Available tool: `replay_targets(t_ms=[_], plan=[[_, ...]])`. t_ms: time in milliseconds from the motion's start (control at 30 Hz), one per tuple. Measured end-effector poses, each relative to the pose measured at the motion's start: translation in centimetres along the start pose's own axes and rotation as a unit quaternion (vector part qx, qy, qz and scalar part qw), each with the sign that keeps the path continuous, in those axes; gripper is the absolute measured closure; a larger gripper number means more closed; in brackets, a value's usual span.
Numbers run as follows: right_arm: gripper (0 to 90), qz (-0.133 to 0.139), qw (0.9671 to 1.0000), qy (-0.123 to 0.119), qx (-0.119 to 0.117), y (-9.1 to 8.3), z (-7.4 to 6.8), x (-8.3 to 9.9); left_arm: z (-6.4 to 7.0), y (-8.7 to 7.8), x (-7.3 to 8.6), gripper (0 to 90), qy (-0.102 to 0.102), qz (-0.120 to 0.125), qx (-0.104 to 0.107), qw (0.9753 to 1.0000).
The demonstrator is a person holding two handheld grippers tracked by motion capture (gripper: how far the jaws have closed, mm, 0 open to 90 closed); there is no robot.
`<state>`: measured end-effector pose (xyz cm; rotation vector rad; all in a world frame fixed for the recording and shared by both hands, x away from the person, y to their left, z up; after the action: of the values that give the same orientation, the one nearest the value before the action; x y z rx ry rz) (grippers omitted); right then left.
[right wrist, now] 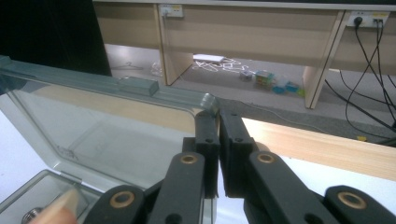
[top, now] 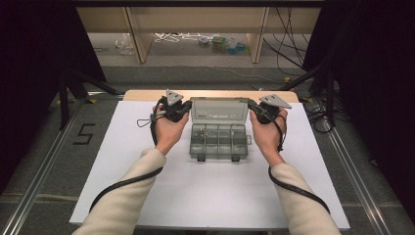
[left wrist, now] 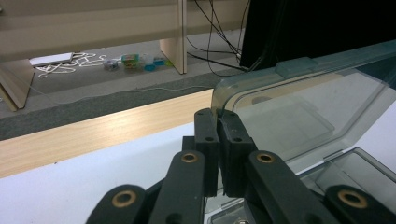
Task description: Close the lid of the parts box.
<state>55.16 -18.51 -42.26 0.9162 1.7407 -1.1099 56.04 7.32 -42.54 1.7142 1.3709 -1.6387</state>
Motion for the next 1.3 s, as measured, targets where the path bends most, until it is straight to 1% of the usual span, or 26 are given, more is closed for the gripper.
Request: replay_targets(t_ms=[33,67,167,233,267,300,333,367,400,433,567,633,667,700,767,800,833,867,900,933,967,1067,1100,1167,1233,1300], plan=[[87.6,0.001,1.0,-0.003,-0.001,-0.1,0.0,0.0,0.1,-0.1,0.0,87.2,-0.001,0.0,0.0,1.0],[87.6,-0.004,1.0,-0.005,0.004,-0.3,0.0,0.1,0.2,-0.2,0.1,87.2,-0.002,0.0,-0.001,1.0],[87.6,0.002,1.0,-0.006,-0.001,-0.4,0.0,0.2,0.4,-0.4,0.2,87.2,0.008,0.0,-0.002,1.0],[87.5,-0.002,1.0,-0.005,-0.001,-0.6,-0.1,0.4,0.5,-0.6,0.2,87.2,0.004,-0.001,-0.004,1.0],[87.5,-0.001,1.0,-0.003,0.0,-0.7,-0.1,0.4,0.5,-0.7,0.3,87.2,0.011,-0.002,-0.003,0.9999],[87.4,0.002,1.0,0.004,-0.003,-0.8,-0.1,0.5,0.7,-0.8,0.3,87.2,0.009,-0.001,-0.004,1.0],[87.4,-0.004,0.9999,0.007,-0.009,-1.0,-0.1,0.6,0.7,-0.9,0.3,87.1,0.011,-0.002,-0.003,0.9999],[87.4,-0.001,1.0,0.0,-0.004,-1.1,-0.1,0.7,0.8,-0.9,0.4,87.1,0.012,-0.001,-0.004,0.9999],[87.4,0.001,1.0,-0.001,-0.008,-1.2,-0.2,0.8,0.9,-1.0,0.4,87.1,0.013,-0.001,-0.004,0.9999],[87.4,0.003,1.0,0.001,-0.008,-1.3,-0.2,0.9,0.9,-1.1,0.5,87.1,0.017,-0.001,-0.003,0.9999],[87.4,0.001,0.9999,0.001,-0.01,-1.8,-0.3,1.2,1.2,-1.5,0.7,87.1,0.017,0.0,-0.004,0.9998],[87.4,-0.001,0.9999,0.003,-0.011,-2.0,-0.3,1.4,1.3,-1.7,0.8,87.0,0.024,0.0,-0.004,0.9997],[87.4,0.005,0.9999,0.002,-0.014,-2.1,-0.4,1.4,1.4,-1.8,0.9,87.1,0.022,0.0,-0.004,0.9997],[87.4,0.0,0.9999,0.0,-0.011,-2.2,-0.4,1.5,1.5,-1.9,0.9,87.1,0.025,0.0,-0.003,0.9997],[87.4,0.002,0.9999,0.0,-0.013,-2.5,-0.4,1.7,1.6,-2.1,1.1,87.0,0.027,0.002,-0.003,0.9996],[87.4,-0.003,0.9999,-0.003,-0.014,-2.6,-0.4,1.8,1.7,-2.2,1.1,86.9,0.03,0.001,-0.003,0.9995],[87.4,0.001,0.9999,-0.003,-0.011,-2.7,-0.5,1.9,1.8,-2.3,1.2,86.9,0.029,0.002,-0.003,0.9996],[87.5,-0.002,0.9999,-0.005,-0.011,-2.8,-0.5,1.9,1.8,-2.4,1.3,86.9,0.028,0.002,-0.003,0.9996],[87.4,-0.001,0.9999,-0.006,-0.015,-2.9,-0.5,2.0,1.9,-2.5,1.4,86.9,0.032,0.003,-0.002,0.9995],[87.5,-0.001,0.9998,-0.011,-0.014,-3.0,-0.5,2.1,2.0,-2.6,1.4,86.8,0.03,0.003,-0.002,0.9995],[87.5,-0.005,0.9998,-0.012,-0.013,-3.1,-0.5,2.2,2.0,-2.6,1.5,86.9,0.03,0.003,-0.002,0.9995],[87.5,-0.002,0.9997,-0.013,-0.02,-3.3,-0.6,2.3,2.2,-2.9,1.6,86.9,0.037,0.003,-0.003,0.9993],[87.5,-0.009,0.9997,-0.013,-0.018,-3.5,-0.6,2.4,2.3,-2.9,1.7,87.0,0.039,0.003,-0.003,0.9992],[87.5,-0.003,0.9997,-0.014,-0.019,-3.6,-0.6,2.5,2.4,-3.1,1.8,87.0,0.042,0.002,-0.004,0.9991],[87.5,-0.008,0.9997,-0.011,-0.021,-3.8,-0.7,2.7,2.5,-3.2,1.9,87.1,0.042,0.003,-0.004,0.9991],[87.5,-0.003,0.9997,-0.013,-0.022,-3.9,-0.7,2.8,2.6,-3.4,2.1,87.1,0.046,0.004,-0.003,0.9989]])
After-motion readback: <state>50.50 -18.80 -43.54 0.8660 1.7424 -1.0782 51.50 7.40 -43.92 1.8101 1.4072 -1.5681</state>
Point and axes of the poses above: each handheld gripper's, and its own axes: y roughly forward along the jaws, x roughly out of its underside, z roughly to its right, the point moved 6 cm from there along y, roughly forward along the jaws, and after that the axes turned 14 degrees about y, right-handed, at the moved point
